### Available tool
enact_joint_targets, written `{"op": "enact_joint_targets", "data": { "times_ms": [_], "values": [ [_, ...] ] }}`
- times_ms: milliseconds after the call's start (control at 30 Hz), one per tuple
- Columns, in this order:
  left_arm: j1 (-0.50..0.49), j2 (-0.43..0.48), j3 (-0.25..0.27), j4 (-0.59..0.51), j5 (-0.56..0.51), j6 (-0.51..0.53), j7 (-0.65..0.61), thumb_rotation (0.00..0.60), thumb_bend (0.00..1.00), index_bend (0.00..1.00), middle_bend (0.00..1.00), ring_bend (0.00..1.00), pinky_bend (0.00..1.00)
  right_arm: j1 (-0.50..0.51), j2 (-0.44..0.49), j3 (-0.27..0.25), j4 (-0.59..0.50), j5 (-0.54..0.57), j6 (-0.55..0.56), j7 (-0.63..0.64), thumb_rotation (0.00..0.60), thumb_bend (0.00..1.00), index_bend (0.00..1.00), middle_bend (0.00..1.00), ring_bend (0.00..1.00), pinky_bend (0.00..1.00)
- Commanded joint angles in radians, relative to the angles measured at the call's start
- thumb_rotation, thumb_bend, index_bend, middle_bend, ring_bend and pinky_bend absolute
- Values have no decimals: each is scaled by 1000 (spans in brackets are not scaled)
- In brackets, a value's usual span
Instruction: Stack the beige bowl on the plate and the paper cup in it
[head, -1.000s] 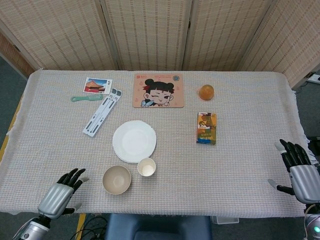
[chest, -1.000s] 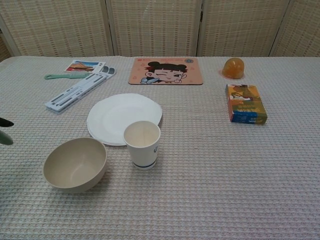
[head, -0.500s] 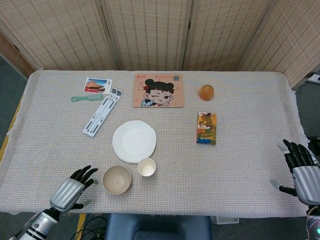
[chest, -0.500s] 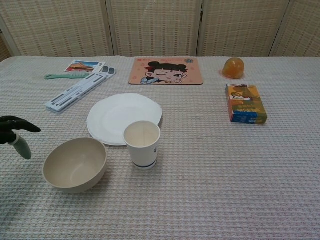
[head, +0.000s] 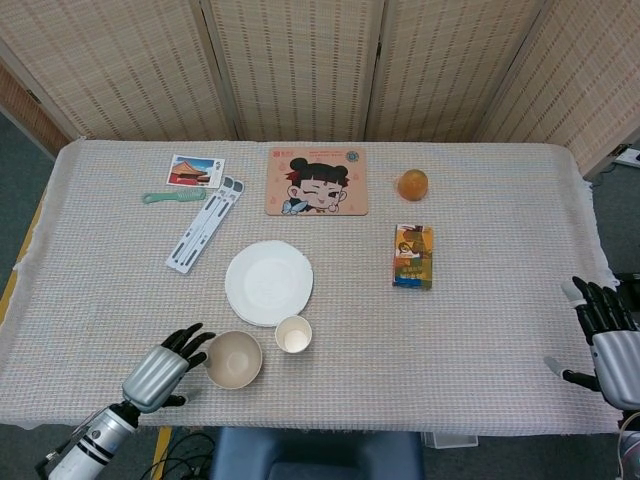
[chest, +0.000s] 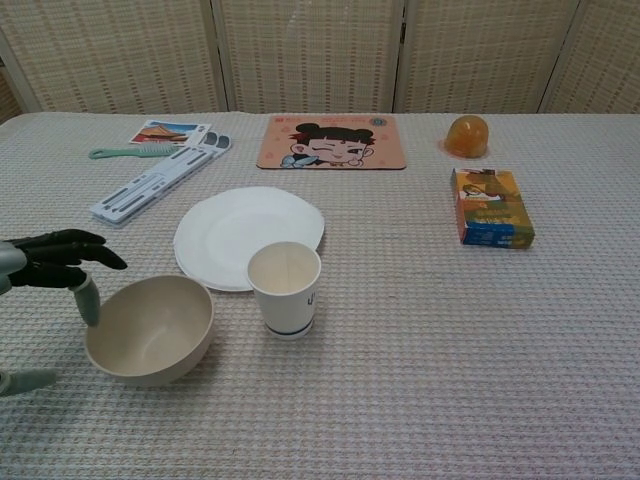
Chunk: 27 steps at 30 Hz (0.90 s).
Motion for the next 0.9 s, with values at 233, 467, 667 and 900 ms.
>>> {"op": "enact_joint_targets", "data": {
  "times_ms": [233,467,667,900],
  "values": [
    [-16,-52,8,43,-3,-4,4,600,255,472,194,11,202,-13,6,-2,2,-11,26,14,600,104,0,0,0,0],
    [-24,-86,17,100,32,42,-45,600,255,494,232,21,202,-16,6,0,1,-11,31,15,600,104,0,0,0,0],
    [-26,-105,26,125,31,50,-49,600,255,547,249,23,202,-13,4,5,7,-11,32,27,600,104,0,0,0,0],
    [-31,-120,34,146,18,44,-59,600,255,555,251,23,202,-12,3,8,12,-10,31,32,600,104,0,0,0,0]
  ]
}}
